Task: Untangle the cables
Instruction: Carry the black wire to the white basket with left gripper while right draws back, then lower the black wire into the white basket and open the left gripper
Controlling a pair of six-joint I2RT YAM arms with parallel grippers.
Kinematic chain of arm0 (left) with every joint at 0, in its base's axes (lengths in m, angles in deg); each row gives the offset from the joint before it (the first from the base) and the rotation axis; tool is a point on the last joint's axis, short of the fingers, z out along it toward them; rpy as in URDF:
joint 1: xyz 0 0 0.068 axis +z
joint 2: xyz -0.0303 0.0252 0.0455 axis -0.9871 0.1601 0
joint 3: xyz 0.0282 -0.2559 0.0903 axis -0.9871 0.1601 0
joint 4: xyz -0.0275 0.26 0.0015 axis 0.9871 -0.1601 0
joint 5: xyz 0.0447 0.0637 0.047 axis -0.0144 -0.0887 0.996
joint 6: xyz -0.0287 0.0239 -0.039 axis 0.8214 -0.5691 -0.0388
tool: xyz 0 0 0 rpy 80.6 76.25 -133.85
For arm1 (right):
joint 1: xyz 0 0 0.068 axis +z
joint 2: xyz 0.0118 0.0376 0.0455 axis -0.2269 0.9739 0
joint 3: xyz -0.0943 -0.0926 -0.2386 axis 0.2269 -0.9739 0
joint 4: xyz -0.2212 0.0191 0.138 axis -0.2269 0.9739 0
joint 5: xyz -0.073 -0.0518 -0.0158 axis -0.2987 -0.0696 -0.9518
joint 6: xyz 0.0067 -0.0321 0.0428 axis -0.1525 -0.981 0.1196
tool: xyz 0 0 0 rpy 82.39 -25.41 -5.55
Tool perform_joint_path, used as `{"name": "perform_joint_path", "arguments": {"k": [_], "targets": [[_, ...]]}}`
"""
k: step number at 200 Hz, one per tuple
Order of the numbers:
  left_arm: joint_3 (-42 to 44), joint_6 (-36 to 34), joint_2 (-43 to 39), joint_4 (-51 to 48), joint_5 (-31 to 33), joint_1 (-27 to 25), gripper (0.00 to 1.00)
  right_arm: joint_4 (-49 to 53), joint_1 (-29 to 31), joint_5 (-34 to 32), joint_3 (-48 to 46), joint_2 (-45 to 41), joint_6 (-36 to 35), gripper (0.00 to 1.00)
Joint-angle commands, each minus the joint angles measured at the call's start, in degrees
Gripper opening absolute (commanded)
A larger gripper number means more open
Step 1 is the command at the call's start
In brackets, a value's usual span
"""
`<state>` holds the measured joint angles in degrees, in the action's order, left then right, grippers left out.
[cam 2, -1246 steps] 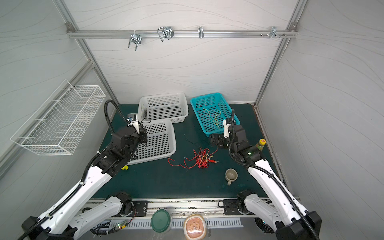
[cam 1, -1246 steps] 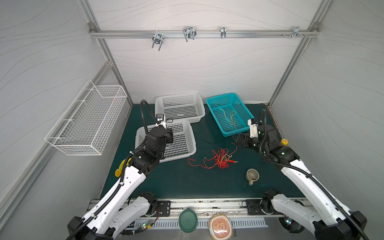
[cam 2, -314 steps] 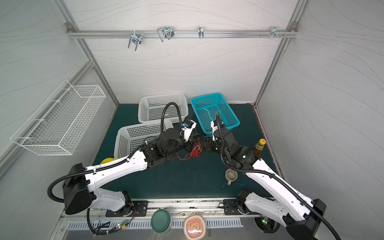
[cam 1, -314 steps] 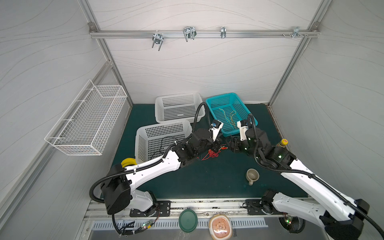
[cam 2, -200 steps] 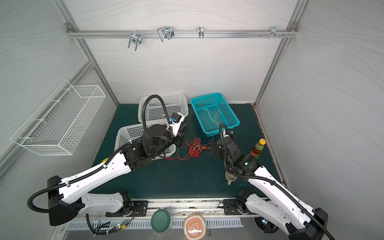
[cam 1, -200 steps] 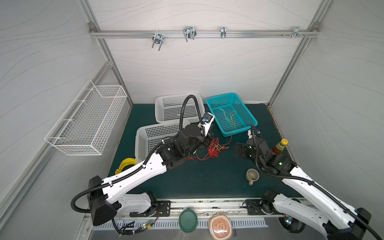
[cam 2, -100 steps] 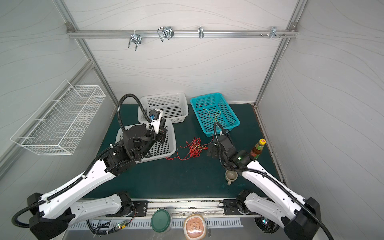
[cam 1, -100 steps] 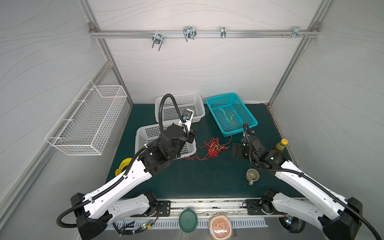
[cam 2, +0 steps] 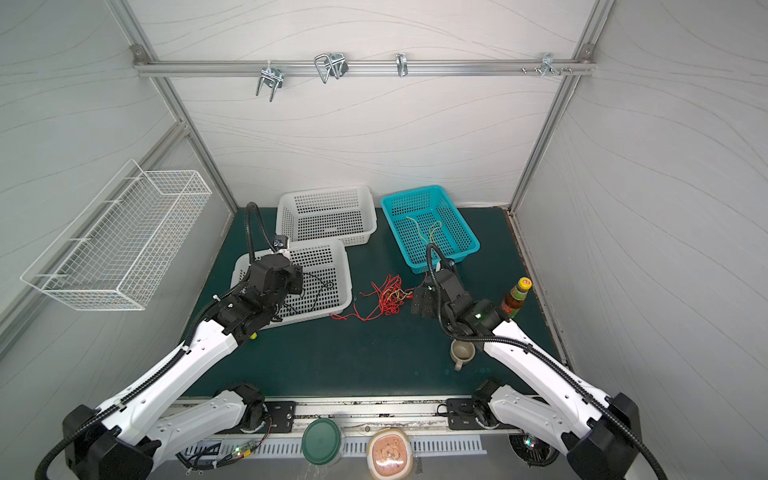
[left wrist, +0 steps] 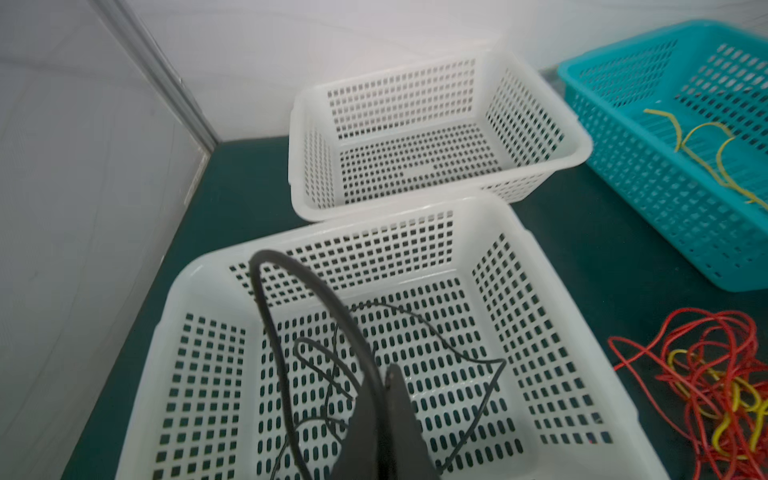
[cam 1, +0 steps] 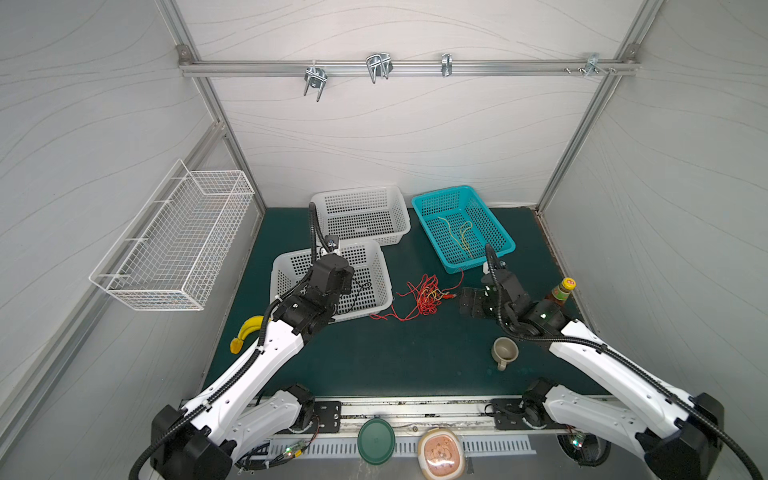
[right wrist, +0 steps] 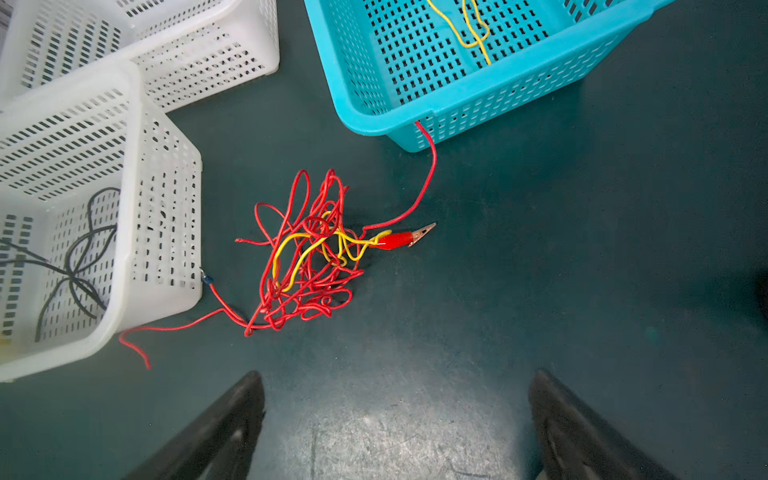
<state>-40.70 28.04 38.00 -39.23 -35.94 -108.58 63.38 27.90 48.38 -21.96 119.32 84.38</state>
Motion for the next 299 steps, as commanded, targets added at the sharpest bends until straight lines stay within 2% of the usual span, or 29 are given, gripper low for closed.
{"name": "perform_joint_path", "arguments": {"k": [1, 27, 67, 93, 129, 138, 161, 174, 190, 247, 299], "targets": [[0.39, 6.52, 2.23, -1.19, -1.75, 0.78, 0.00, 1.60, 0.29, -0.26, -0.79, -1.56, 1.44, 0.99], [1.59, 10.44, 5.20, -3.47, -1.74, 1.71, 0.00, 2.37, 0.29, 0.21, 0.27, -0.99, 1.46, 0.99], [3.69, 13.25, 8.05, -0.99, -5.61, 3.15, 0.00, 0.07, 0.77, 1.19, 0.96, -0.23, 2.55, 0.99], [3.05, 14.21, 10.41, 0.01, -7.57, 3.62, 0.05, -0.82, 1.34, 1.95, 0.94, 0.91, 3.13, 0.99], [2.64, 14.95, 12.15, 0.22, -8.68, 3.69, 0.16, -0.93, 1.91, 2.34, 0.29, 1.78, 3.56, 0.99], [2.68, 15.09, 12.24, 0.17, -8.91, 3.68, 0.23, -1.07, 1.97, 2.28, 0.01, 1.84, 3.65, 0.99], [2.73, 14.88, 11.98, 0.00, -9.27, 3.70, 0.49, -1.47, 1.96, 2.47, -0.45, 2.06, 3.81, 0.99], [2.64, 14.49, 11.72, -0.08, -9.53, 3.70, 0.68, -1.56, 1.97, 2.43, -0.45, 2.51, 3.53, 0.99], [2.12, 14.03, 11.23, -0.33, -9.68, 3.70, 0.99, -1.85, 1.98, 2.49, -0.37, 3.27, 3.46, 0.99], [0.01, 11.61, 8.07, -1.83, -10.61, 3.68, 0.99, -1.77, 2.01, 3.19, 1.75, 7.29, 1.84, 0.99], [-1.85, 8.08, 4.56, -0.83, -17.22, 3.63, 1.00, -2.52, 1.96, 5.92, 3.77, 11.33, 0.41, 0.99]]}}
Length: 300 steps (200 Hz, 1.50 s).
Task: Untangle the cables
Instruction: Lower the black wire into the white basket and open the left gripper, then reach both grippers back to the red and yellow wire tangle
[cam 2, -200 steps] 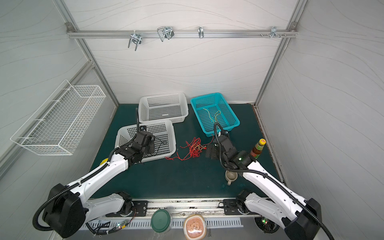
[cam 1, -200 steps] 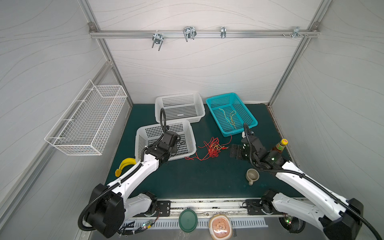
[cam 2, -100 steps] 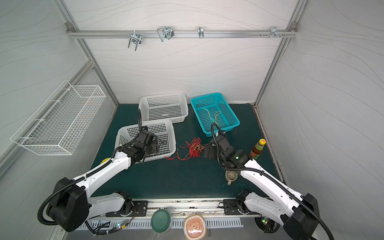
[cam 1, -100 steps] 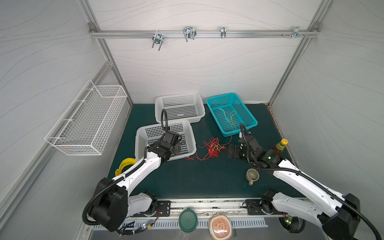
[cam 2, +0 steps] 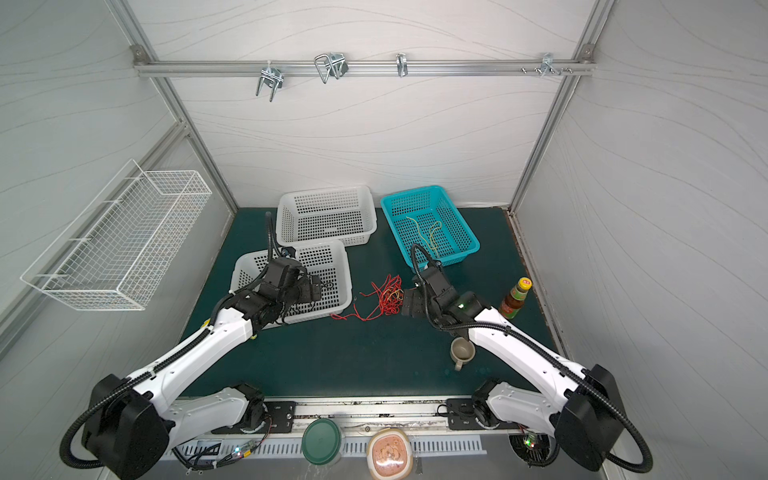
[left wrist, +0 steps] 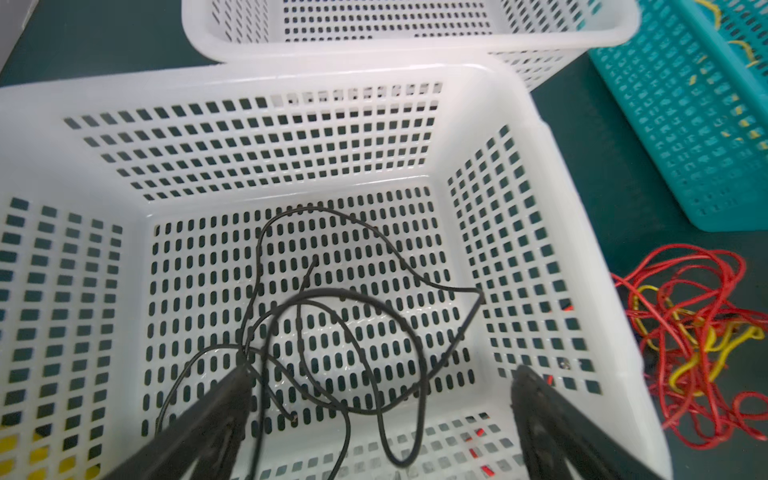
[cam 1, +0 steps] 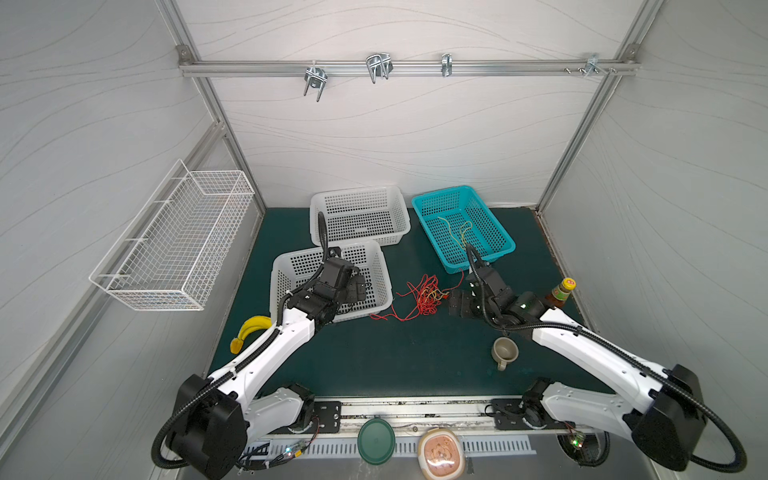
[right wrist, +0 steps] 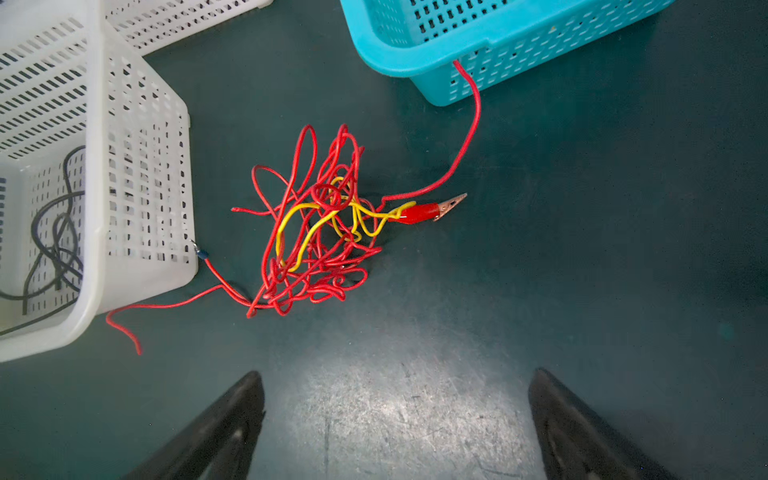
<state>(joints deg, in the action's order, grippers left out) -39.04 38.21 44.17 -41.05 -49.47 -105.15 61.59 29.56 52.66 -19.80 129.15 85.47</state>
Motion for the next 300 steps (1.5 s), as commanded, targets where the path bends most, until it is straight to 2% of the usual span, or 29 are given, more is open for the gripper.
{"name": "perform_joint_path", "arguments": {"k": [1, 51, 81, 109, 156, 195, 236, 270, 283, 300], "targets": [[-3.55, -2.12, -1.68, 0.96, -3.82, 0.20, 1.00, -0.76, 0.30, 1.73, 1.61, 1.52, -0.68, 0.99], [-5.19, -5.67, -5.15, 2.34, -14.87, -1.53, 1.00, -5.48, 0.39, 5.26, 2.71, 5.29, -2.44, 0.99], [-5.76, -9.45, -7.41, 4.06, -13.21, -8.46, 1.00, -7.25, 0.69, 6.24, 4.88, 9.80, -3.84, 0.99], [-6.23, -9.97, -8.32, 6.28, -13.68, -12.16, 1.00, -8.66, 1.11, 7.59, 6.63, 14.45, -4.61, 0.99], [-3.86, -7.13, -7.97, 11.82, -14.38, -14.48, 1.00, -10.02, 1.70, 7.22, 7.82, 18.74, -5.60, 0.99], [-5.60, -5.82, -4.84, 9.48, -13.04, -14.99, 1.00, -8.62, 1.37, 4.86, 7.67, 18.12, -7.17, 0.99], [-6.40, -5.51, -2.60, 9.27, -12.74, -16.02, 1.00, -8.43, 0.52, 6.28, 7.65, 17.23, -7.41, 0.98], [-6.05, -4.71, -1.22, 10.42, -13.00, -16.58, 1.00, -9.30, 0.22, 7.02, 7.68, 18.38, -7.52, 0.92], [-6.36, -4.64, -0.46, 10.50, -12.98, -16.73, 1.00, -10.85, 0.21, 8.33, 7.66, 19.13, -7.30, 0.86], [-6.49, -4.43, 0.49, 10.81, -13.09, -17.17, 1.00, -12.93, 0.35, 11.06, 7.84, 20.41, -7.12, 0.74]]}}
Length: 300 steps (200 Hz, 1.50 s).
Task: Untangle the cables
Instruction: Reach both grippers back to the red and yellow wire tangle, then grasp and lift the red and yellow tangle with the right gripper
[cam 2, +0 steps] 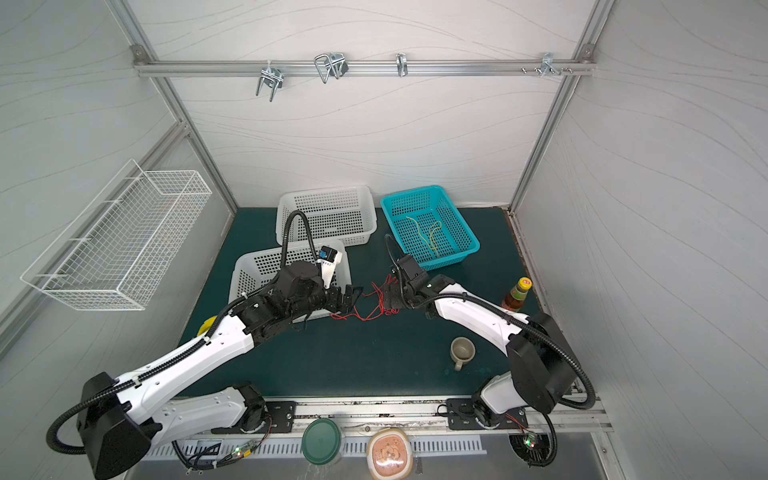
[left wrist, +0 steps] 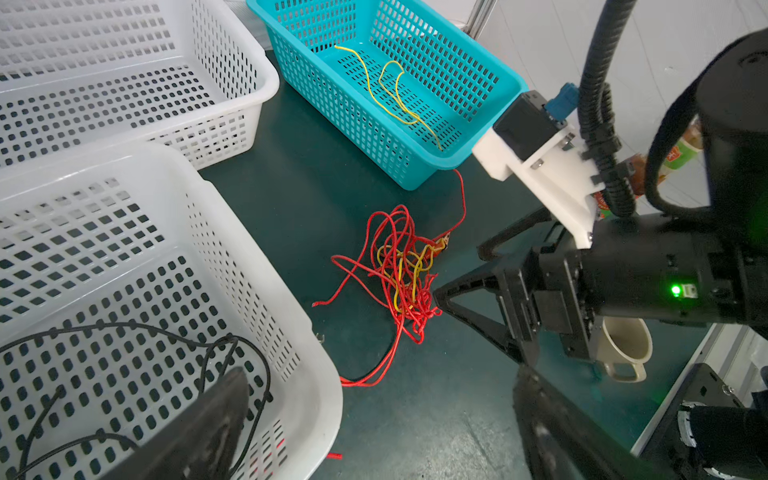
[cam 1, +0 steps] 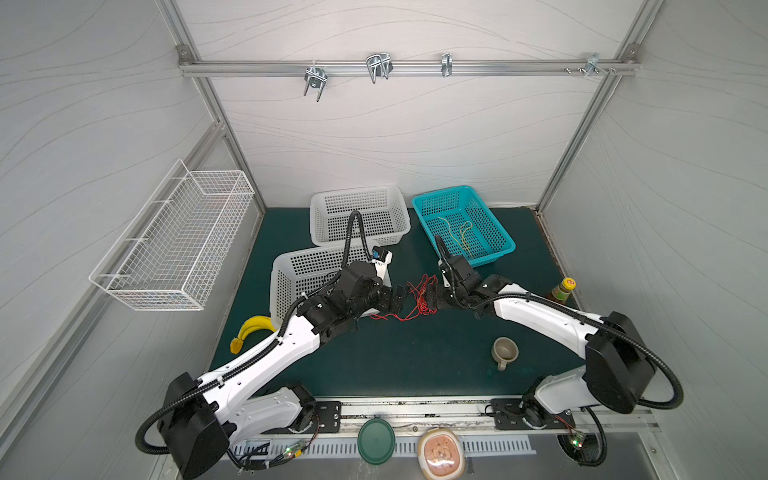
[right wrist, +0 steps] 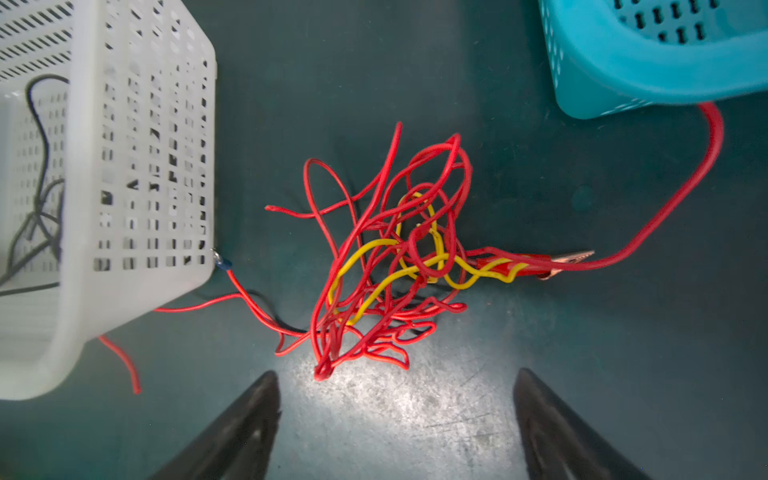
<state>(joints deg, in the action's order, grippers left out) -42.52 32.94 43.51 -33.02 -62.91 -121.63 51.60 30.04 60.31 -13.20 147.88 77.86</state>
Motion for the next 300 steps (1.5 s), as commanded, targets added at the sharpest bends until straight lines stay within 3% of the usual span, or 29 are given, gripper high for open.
{"name": "perform_joint_path", "arguments": {"k": [1, 51, 92, 134, 179, 231, 300], "targets": [[-3.02, 0.83, 1.21, 2.82, 0.35, -0.67, 1.00, -3.06, -0.11, 3.49, 1.24, 1.74, 0.54, 0.73], [-2.62, 1.28, 3.20, 3.30, 2.47, -3.13, 1.00, -6.04, 1.44, 6.76, 2.78, 6.70, 2.29, 0.50], [-1.52, 1.00, 4.31, 5.11, 2.45, -3.55, 1.00, -4.82, 1.92, 5.54, 4.27, 10.27, 3.99, 0.00], [-3.62, -0.67, 7.56, 5.17, 2.33, -3.56, 1.00, -0.74, 3.51, -0.06, 4.30, 5.79, 2.18, 0.00], [-4.94, -1.26, 11.09, 7.25, 1.02, -3.68, 1.00, 1.66, 3.51, -3.45, 1.11, -5.72, 1.88, 0.00], [-5.84, -1.83, 13.94, 7.84, 0.80, -4.65, 0.95, 4.18, 3.52, -3.86, 0.45, -17.98, 0.17, 0.00], [-8.06, -2.85, 16.01, 7.75, 1.98, -5.48, 0.92, 9.82, 3.01, -6.01, 2.44, -26.00, -0.96, 0.00]]}}
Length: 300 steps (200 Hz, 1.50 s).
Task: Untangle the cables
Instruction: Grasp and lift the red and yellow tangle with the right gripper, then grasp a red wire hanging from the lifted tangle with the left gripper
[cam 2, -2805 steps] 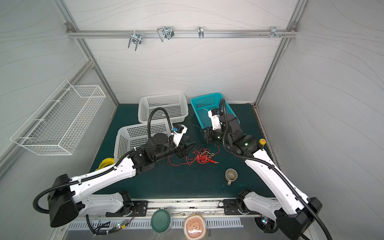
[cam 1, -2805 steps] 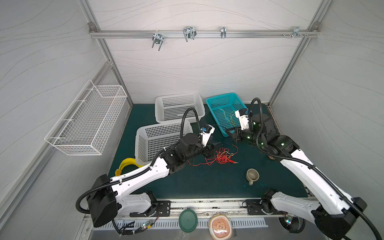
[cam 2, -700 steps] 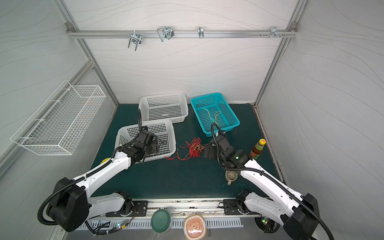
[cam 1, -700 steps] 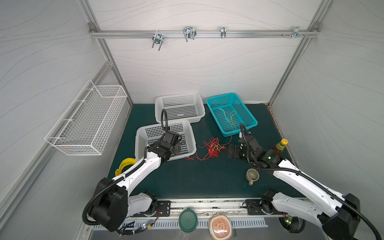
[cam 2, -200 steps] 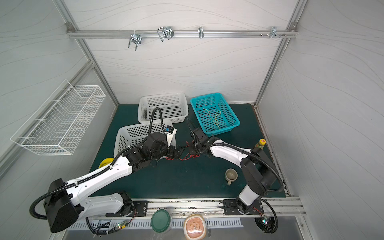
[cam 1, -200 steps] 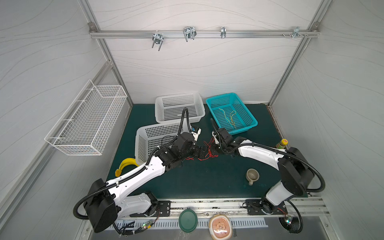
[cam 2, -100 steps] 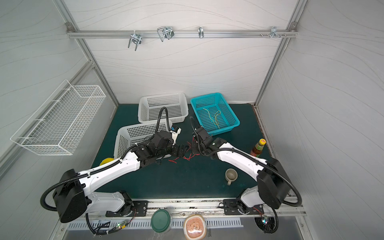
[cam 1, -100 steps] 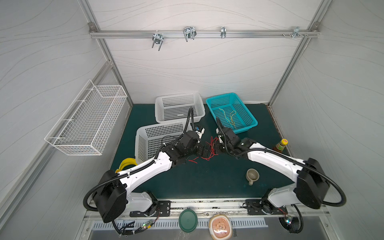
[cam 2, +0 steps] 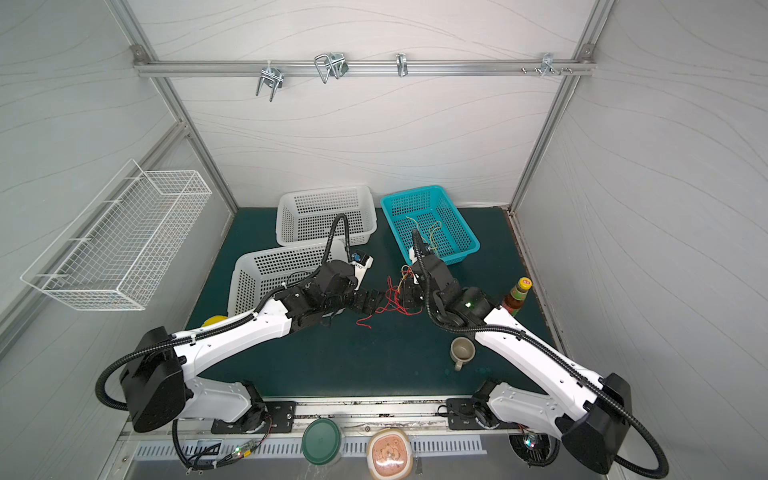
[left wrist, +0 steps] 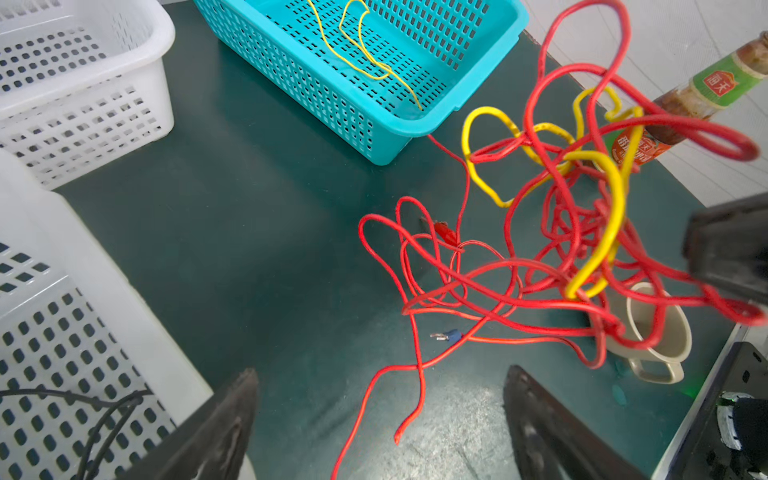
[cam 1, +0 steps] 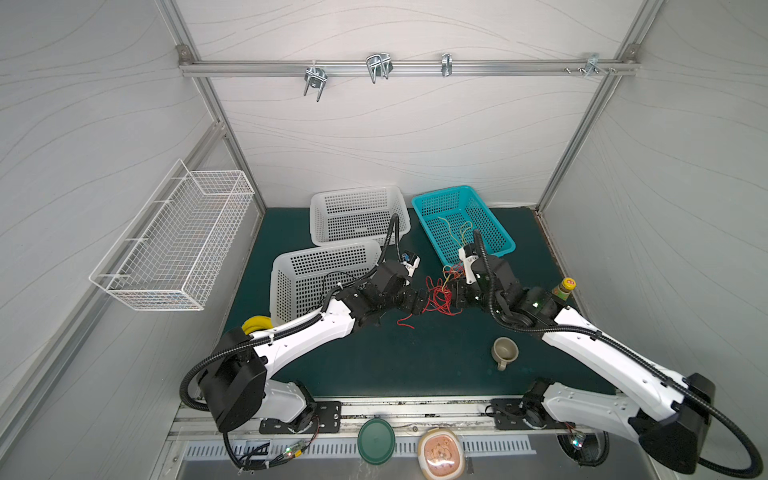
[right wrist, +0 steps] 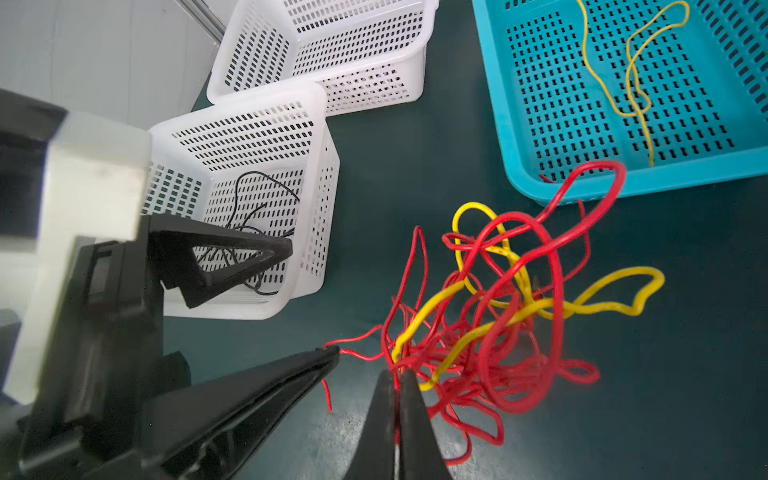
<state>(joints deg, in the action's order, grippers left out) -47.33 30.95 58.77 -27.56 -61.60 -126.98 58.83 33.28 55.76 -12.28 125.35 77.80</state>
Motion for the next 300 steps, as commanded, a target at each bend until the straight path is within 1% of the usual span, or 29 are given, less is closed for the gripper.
{"name": "perform_joint_path", "arguments": {"k": [1, 22, 55, 71, 85, 97, 131, 149, 163, 178, 204, 213, 232, 270, 281, 295, 300], "targets": [[-3.28, -0.91, 0.77, 2.30, 0.69, -0.12, 0.92, 2.58, -0.28, -1.46, 1.50, -3.63, -0.91, 0.00], [-4.15, -0.71, 1.39, 2.53, 0.09, -0.13, 0.90, 2.68, -1.06, -0.51, 0.96, -6.43, -0.95, 0.00], [-4.66, -0.17, 2.22, 5.92, -3.77, -0.61, 0.88, 2.70, -2.38, 2.52, 0.77, -8.41, -1.19, 0.00], [-4.68, -2.22, 2.45, 7.51, -3.78, -1.72, 0.88, 2.70, -2.55, 3.38, 0.90, -8.72, -1.41, 0.00], [-4.60, -4.81, 2.45, 8.20, -2.10, -2.95, 0.88, 2.82, -2.70, 4.21, 1.12, -8.85, -1.79, 0.00], [-4.02, -6.57, 2.13, 8.85, -2.06, -3.35, 0.88, 3.10, -2.94, 4.51, 1.21, -9.15, -1.90, 0.00], [-3.31, -6.73, 1.46, 9.16, -3.26, -3.39, 0.88, 3.58, -4.08, 6.15, 1.03, -10.60, -1.50, 0.00], [-3.28, -5.48, 2.58, 9.57, -3.86, -3.38, 0.85, 3.22, -4.53, 7.13, 0.86, -11.56, -1.21, 0.00], [-3.86, -4.12, 4.23, 9.63, -3.56, -3.38, 0.80, 2.68, -4.86, 8.07, 0.86, -12.06, -0.95, 0.00], [-4.64, -2.59, 6.08, 10.12, -3.16, -3.38, 0.77, 2.07, -5.17, 9.09, 0.94, -12.09, -0.67, 0.00], [-5.83, -1.34, 8.60, 11.91, -4.96, -3.38, 0.72, 1.72, -5.51, 10.12, 1.46, -11.54, -0.25, 0.00], [-6.24, -1.15, 9.15, 12.35, -5.17, -3.43, 0.69, 1.65, -5.52, 10.32, 1.56, -11.46, -0.26, 0.00], [-7.05, -1.04, 10.03, 13.16, -5.35, -3.38, 0.58, 1.21, -5.61, 10.24, 1.48, -11.53, -0.13, 0.00], [-7.61, -0.77, 11.07, 13.86, -5.73, -3.38, 0.28, 0.36, -6.52, 10.45, 0.95, -11.36, 0.55, 0.00], [-7.57, -0.56, 11.32, 13.94, -5.66, -3.38, 0.17, 0.37, -6.83, 10.43, 0.81, -10.97, 0.61, 0.00], [-7.37, -0.26, 11.33, 13.77, -5.17, -3.38, 0.01, 0.49, -7.26, 10.11, 0.51, -10.52, 0.65, 0.00], [-7.28, -0.17, 11.26, 13.74, -5.01, -3.38, 0.00, 0.46, -7.51, 9.91, 0.41, -10.50, 0.65, 0.00]]}}
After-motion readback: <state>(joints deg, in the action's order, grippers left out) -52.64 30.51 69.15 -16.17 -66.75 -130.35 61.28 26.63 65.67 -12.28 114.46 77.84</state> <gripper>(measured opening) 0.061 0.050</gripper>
